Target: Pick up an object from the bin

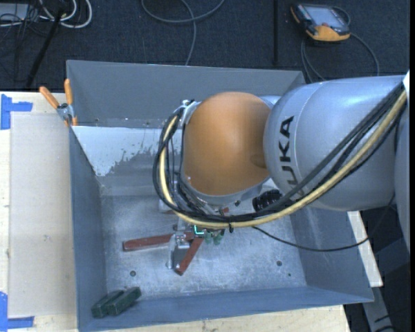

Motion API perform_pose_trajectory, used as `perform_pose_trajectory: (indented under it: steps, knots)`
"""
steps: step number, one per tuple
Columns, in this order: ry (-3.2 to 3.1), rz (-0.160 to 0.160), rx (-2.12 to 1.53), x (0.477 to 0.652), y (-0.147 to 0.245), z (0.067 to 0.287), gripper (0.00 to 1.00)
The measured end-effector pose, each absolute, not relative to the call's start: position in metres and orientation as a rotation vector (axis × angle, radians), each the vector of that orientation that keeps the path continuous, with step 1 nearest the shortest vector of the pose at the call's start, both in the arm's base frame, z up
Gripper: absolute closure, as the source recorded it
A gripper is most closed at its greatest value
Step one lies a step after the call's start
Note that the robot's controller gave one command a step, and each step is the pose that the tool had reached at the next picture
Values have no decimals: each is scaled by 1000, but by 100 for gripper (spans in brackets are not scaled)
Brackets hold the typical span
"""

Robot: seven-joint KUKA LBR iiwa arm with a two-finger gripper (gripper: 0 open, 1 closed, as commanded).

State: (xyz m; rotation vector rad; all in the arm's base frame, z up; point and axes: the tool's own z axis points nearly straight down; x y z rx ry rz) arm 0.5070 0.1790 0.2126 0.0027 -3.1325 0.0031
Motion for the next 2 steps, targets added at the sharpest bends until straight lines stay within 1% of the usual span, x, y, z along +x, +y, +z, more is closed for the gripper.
perform_pose_trajectory:
  steps: [1, 2]
  knots:
    - [-3139, 1, -2, 509, 178, 216, 0]
    - [-3149, -4, 29, 530, 171, 176, 0]
